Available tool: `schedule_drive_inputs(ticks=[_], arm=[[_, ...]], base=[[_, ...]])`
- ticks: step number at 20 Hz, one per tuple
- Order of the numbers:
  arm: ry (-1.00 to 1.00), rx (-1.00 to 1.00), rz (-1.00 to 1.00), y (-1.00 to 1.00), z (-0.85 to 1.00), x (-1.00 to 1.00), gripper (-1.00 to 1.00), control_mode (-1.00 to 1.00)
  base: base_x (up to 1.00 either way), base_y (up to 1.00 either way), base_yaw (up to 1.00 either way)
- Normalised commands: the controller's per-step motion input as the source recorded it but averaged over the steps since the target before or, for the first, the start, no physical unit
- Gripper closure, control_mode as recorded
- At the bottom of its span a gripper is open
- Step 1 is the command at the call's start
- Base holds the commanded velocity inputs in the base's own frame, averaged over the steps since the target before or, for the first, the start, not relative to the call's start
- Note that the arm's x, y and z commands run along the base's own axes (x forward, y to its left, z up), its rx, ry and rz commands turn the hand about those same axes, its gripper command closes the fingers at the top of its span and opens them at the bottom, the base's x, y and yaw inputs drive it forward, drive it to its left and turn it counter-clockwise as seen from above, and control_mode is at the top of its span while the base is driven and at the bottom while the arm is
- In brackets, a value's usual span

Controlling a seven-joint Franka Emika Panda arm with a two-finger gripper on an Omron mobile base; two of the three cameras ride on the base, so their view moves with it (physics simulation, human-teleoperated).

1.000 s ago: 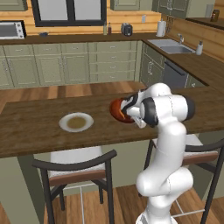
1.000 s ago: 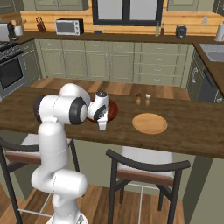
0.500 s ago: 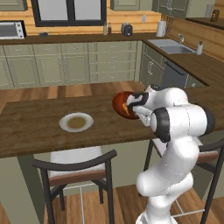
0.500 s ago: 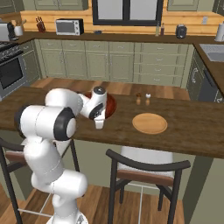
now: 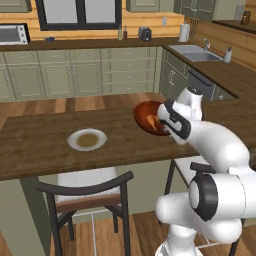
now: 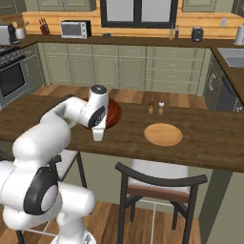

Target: Pick the chicken drumstick and carrot from their plates and place them in the bowl. Then put the bowl in the fridge.

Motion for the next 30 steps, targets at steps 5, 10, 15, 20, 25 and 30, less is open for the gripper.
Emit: schedule_drive_inputs(ticks=[5,10,15,20,25,30], arm=[[0.15,0.0,-0.03,0.0,0.25,-1.0,1.0,-1.0],[0.02,-0.02,-0.04,0.0,-0.01,-1.0,1.0,-1.0],[0.0,-0.16,-0.11,0.0,-0.05,-0.72,1.0,-1.0],[0.0,-0.11,-0.12,0.04,0.01,-0.8,1.0,-1.0],[0.0,-0.04,-0.03,0.03,0.01,-0.84,1.0,-1.0],[0.0,-0.02,0.0,0.01,0.0,-0.23,1.0,-1.0]], base=[[0.0,0.0,0.0],[0.0,0.0,0.0],[0.0,0.0,0.0],[0.0,0.0,0.0],[0.0,0.0,0.0],[0.0,0.0,0.0]])
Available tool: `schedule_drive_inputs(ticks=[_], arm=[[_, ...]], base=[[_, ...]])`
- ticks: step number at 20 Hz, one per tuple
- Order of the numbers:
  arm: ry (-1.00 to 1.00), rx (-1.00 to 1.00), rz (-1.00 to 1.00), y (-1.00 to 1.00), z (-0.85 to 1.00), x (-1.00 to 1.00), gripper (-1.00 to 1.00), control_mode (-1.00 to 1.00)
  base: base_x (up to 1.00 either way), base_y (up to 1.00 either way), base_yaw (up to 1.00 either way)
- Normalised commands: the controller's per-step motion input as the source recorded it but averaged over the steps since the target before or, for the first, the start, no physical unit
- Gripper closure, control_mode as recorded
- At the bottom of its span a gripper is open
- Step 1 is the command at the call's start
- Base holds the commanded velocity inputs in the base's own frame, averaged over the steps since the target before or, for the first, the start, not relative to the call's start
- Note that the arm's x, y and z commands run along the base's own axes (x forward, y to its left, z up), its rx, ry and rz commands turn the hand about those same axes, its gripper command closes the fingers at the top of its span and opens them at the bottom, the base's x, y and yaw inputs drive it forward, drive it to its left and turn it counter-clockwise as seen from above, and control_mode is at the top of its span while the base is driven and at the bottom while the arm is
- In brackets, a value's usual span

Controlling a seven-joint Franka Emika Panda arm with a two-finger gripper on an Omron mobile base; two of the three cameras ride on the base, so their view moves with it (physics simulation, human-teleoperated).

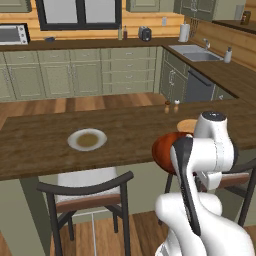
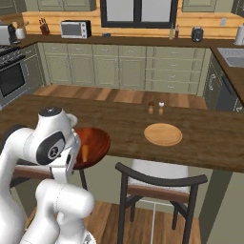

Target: Pick the chicken drumstick and carrot from their plates and place them in the bowl. Then put the bowl in the fridge.

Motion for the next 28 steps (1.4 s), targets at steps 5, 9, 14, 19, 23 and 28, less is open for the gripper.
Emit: schedule_drive_inputs(ticks=[5,9,14,19,23,28], arm=[[0.0,0.0,0.0,0.02,0.0,-0.11,1.0,-1.0],[0.0,0.0,0.0,0.0,0.0,0.0,1.0,-1.0],[0.0,0.0,0.0,0.0,0.0,0.0,1.0,-1.0],[0.0,0.0,0.0,0.0,0.0,-0.05,1.0,1.0],[0.0,0.0,0.0,0.0,0.0,0.0,1.0,1.0],[0.0,0.0,0.0,0.0,0.0,0.0,1.0,1.0]], base=[[0.0,0.0,0.0],[0.0,0.0,0.0],[0.0,0.0,0.0],[-0.8,0.01,0.1],[-0.99,0.47,0.21],[-0.41,1.0,0.13]])
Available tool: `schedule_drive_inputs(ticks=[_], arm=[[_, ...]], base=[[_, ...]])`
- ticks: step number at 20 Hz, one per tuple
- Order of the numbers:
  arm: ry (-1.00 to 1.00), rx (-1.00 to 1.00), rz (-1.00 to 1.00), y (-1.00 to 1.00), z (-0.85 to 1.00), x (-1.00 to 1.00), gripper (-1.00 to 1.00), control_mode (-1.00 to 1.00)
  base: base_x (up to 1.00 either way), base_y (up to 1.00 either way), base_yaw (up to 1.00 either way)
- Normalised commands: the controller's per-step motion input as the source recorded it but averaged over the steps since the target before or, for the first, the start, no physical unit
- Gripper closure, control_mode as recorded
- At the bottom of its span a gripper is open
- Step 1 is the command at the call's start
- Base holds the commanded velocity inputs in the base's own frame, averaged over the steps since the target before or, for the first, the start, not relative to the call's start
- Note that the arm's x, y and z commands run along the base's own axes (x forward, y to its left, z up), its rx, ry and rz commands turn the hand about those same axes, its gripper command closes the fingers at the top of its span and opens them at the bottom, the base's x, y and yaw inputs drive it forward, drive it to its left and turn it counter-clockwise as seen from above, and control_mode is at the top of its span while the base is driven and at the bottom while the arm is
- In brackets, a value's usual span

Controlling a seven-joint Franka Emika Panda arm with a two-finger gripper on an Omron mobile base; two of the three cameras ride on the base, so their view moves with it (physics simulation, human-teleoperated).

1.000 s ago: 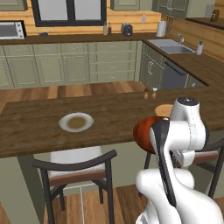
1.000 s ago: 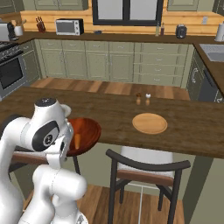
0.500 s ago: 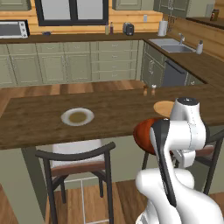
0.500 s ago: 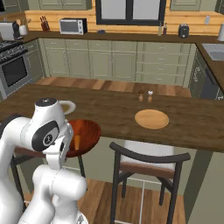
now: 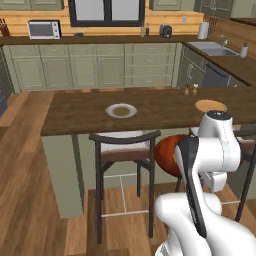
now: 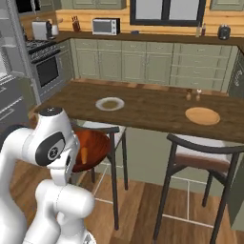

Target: Pick the chicken drumstick and carrot from their plates and place them in the bowl. Then put the bowl in the fridge.

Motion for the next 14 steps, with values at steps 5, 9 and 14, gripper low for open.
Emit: schedule_drive_inputs(ticks=[5,9,14], arm=[[0.0,0.0,0.0,0.0,0.0,0.0,1.0,1.0],[0.0,0.0,0.0,0.0,0.0,0.0,1.0,1.0],[0.0,0.0,0.0,0.0,0.0,0.0,1.0,1.0]], base=[[0.05,1.0,0.02],[0.58,1.0,-0.01],[0.64,1.0,-0.04]])
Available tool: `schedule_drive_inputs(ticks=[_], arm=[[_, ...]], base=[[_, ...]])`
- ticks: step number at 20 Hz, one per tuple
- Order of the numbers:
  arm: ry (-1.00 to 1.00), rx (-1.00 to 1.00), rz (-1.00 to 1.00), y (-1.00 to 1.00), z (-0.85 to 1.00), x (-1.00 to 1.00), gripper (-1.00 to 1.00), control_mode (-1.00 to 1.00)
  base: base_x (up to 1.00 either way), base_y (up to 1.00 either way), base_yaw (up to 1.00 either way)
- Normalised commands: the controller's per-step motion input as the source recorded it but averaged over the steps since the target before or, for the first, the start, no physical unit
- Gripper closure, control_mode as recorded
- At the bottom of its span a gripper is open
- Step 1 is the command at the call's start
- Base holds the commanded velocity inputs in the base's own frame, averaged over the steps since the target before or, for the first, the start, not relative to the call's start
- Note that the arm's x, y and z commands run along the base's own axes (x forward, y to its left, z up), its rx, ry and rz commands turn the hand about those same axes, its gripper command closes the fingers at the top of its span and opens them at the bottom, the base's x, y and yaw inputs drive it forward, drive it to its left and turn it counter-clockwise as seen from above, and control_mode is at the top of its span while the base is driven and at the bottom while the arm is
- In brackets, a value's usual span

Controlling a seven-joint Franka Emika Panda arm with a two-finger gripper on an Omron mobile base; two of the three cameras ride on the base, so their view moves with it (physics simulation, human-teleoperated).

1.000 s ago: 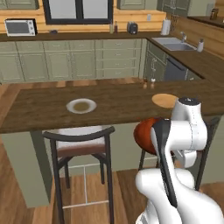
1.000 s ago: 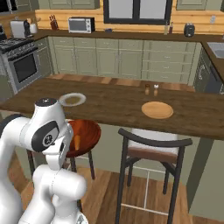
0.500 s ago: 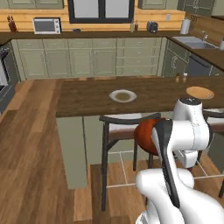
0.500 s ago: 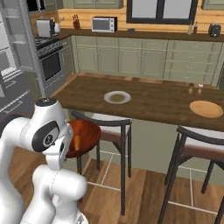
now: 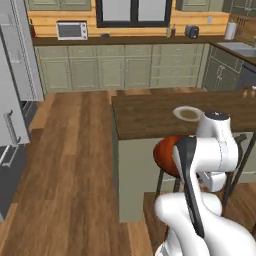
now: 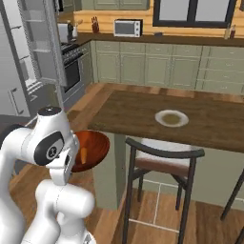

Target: Pick the chicken drumstick and carrot from their plates and place them in the bowl. Then put the bowl in the fridge.

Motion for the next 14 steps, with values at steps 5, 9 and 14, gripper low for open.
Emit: schedule_drive_inputs(ticks=[5,9,14], arm=[[0.0,0.0,0.0,0.0,0.0,0.0,1.0,1.0],[0.0,0.0,0.0,0.0,0.0,0.0,1.0,1.0],[0.0,0.0,0.0,0.0,0.0,0.0,1.0,1.0]], base=[[0.63,1.0,-0.05],[0.37,1.0,-0.08],[0.43,0.82,-0.13]])
